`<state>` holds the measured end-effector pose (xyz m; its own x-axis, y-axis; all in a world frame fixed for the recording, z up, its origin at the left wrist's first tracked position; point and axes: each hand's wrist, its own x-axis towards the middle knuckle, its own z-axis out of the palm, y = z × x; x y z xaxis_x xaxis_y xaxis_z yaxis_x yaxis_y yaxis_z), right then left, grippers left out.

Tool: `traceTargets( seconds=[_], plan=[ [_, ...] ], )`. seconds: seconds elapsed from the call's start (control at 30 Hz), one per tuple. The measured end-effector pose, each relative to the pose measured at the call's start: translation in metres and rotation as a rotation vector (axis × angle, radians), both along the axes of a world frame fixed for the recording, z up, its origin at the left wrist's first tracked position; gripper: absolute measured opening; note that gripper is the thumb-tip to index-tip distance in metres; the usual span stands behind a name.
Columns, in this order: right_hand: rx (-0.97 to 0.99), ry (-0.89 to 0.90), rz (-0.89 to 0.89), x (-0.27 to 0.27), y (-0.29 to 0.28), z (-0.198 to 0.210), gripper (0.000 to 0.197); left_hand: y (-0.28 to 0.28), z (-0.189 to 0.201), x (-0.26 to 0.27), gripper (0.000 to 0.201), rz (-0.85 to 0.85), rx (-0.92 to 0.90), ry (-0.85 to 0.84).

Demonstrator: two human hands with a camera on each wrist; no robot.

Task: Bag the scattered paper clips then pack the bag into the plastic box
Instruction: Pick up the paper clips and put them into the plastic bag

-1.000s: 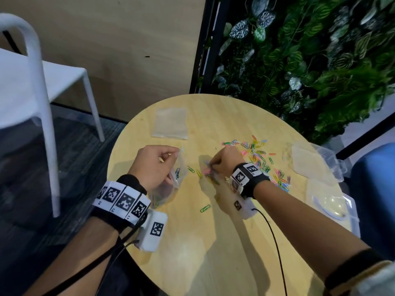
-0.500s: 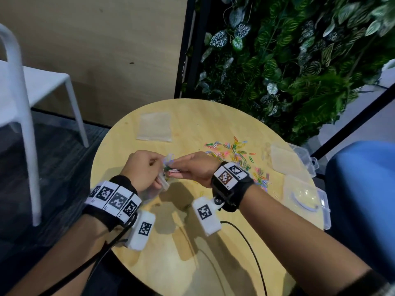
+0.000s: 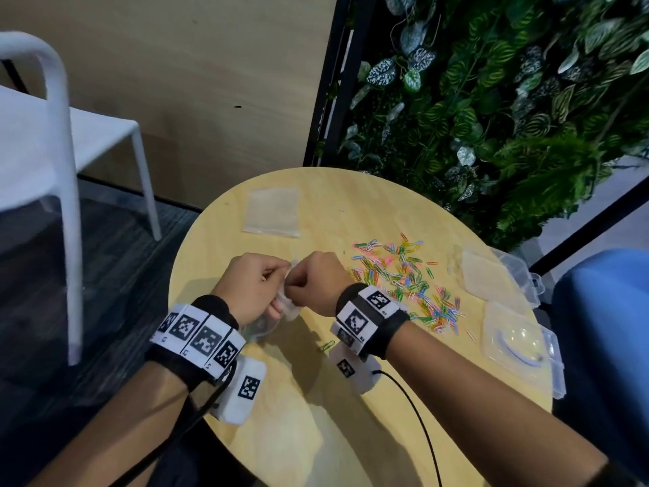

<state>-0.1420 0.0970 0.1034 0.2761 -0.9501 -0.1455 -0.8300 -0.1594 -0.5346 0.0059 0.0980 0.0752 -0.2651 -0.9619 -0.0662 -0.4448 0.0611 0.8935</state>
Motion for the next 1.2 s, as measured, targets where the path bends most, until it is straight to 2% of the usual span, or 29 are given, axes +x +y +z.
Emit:
traceTargets(
  seconds=[0.07,0.1,0.17,0.2,0.27,0.33,0.43,0.53,0.67,0.8,0.87,0.97,1.03,1.13,1.2],
  plan=[
    [0.038,0.016,0.096,-0.006,-0.001,0.003,0.021,0.000,0.000,0.001,0.025,0.007,-0.007,-0.003],
    [0.076,-0.044,0.090,-0.013,-0.003,0.004,0.016,-0.001,-0.001,0.002,0.025,0.015,-0.006,0.004],
    [0.124,-0.225,-0.018,-0.033,-0.009,0.002,0.012,-0.003,0.001,0.005,0.025,0.045,-0.009,0.014],
    [0.091,-0.244,-0.087,-0.046,-0.014,-0.004,0.012,-0.004,0.001,0.007,0.025,0.065,-0.014,0.016],
    [-0.035,0.016,-0.204,-0.071,-0.026,-0.025,0.022,-0.005,0.003,0.011,0.025,0.096,-0.002,0.034],
    [0.009,0.259,-0.239,-0.085,-0.033,-0.047,0.038,-0.006,0.005,0.015,0.025,0.124,0.023,0.061],
    [0.160,0.336,-0.162,-0.077,-0.035,-0.077,0.054,-0.010,0.004,0.020,0.024,0.163,0.024,0.079],
    [0.082,0.387,-0.056,-0.054,-0.033,-0.094,0.054,-0.012,0.002,0.022,0.025,0.176,0.015,0.072],
    [0.047,0.560,0.118,-0.033,-0.026,-0.101,0.058,-0.013,0.001,0.022,0.027,0.170,0.022,0.064],
    [0.107,0.785,0.135,-0.043,-0.009,-0.090,0.070,-0.012,0.002,0.020,0.027,0.160,0.023,0.061],
    [0.085,0.776,0.142,-0.053,0.000,-0.086,0.065,-0.011,0.002,0.019,0.027,0.150,0.026,0.061],
    [-0.104,0.722,0.171,-0.065,0.005,-0.092,0.041,-0.008,0.001,0.013,0.027,0.119,0.026,0.045],
    [-0.138,0.706,0.138,-0.075,0.005,-0.094,0.030,-0.005,0.001,0.007,0.026,0.088,0.041,0.035],
    [-0.126,0.613,-0.013,-0.093,0.001,-0.091,0.026,-0.001,0.003,0.000,0.024,0.040,0.061,0.015],
    [-0.105,0.411,-0.216,-0.109,-0.002,-0.083,0.024,-0.003,0.002,-0.002,0.024,0.021,0.055,0.009]
  ],
)
